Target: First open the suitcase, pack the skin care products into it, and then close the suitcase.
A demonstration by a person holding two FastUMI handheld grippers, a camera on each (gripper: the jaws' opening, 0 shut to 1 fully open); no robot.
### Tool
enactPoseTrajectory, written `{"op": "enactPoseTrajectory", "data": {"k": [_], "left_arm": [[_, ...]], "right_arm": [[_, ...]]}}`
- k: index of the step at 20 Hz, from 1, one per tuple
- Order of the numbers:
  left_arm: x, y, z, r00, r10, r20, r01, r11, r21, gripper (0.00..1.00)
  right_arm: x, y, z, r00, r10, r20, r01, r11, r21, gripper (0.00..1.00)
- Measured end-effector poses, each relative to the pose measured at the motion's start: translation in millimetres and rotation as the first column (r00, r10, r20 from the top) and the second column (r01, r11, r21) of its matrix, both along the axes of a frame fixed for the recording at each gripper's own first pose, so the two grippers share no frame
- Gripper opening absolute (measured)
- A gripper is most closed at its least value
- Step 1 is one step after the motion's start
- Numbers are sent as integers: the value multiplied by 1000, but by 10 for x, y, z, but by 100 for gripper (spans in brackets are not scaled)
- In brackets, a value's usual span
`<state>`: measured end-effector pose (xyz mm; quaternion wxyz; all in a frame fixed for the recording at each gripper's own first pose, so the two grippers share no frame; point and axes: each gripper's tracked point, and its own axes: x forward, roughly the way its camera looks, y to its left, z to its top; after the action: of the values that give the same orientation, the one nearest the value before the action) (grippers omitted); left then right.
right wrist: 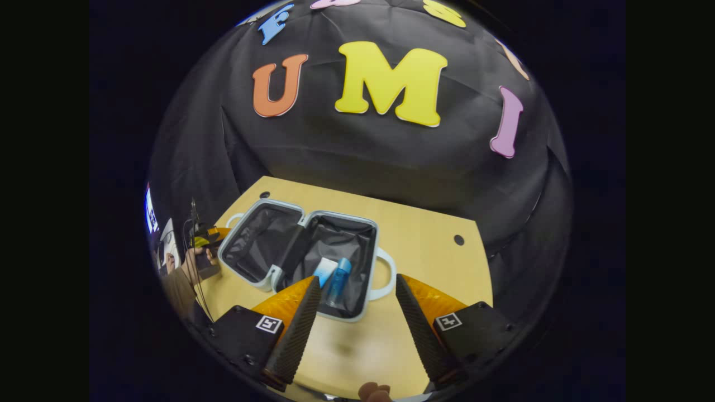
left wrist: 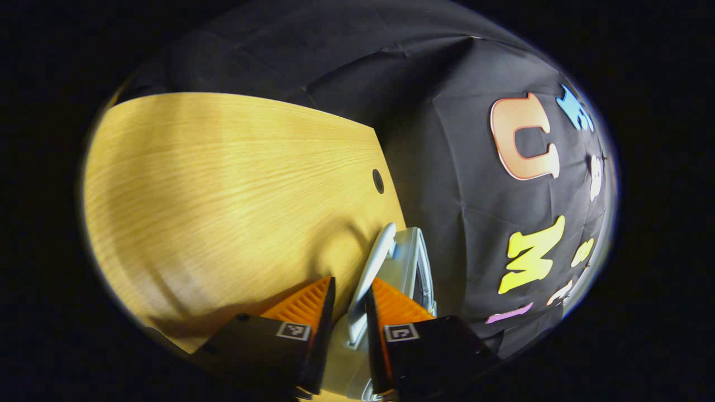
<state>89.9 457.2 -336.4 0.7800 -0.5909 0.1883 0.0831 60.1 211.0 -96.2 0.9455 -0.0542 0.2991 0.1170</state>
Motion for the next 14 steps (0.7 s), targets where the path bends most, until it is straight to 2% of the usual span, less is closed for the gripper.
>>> {"op": "enactPoseTrajectory", "data": {"k": [1,5,7,9,14], "left_arm": [[-20,6,14,1000,-7,-2,7,1000,20,15],[12,0,149,997,-61,-48,68,982,178,5],[41,38,372,997,-49,-56,63,961,269,4],[103,27,737,998,-40,-39,52,922,384,3],[218,-323,1829,997,-73,30,38,777,629,3]], "right_arm": [[-39,-78,33,1000,-17,7,17,1000,11,81],[-100,-413,92,994,-108,17,106,992,74,81],[-113,-512,87,993,-119,18,117,989,87,81],[-129,-554,124,993,-115,23,111,987,114,81],[-139,-689,163,996,-86,40,78,981,176,81]]}}
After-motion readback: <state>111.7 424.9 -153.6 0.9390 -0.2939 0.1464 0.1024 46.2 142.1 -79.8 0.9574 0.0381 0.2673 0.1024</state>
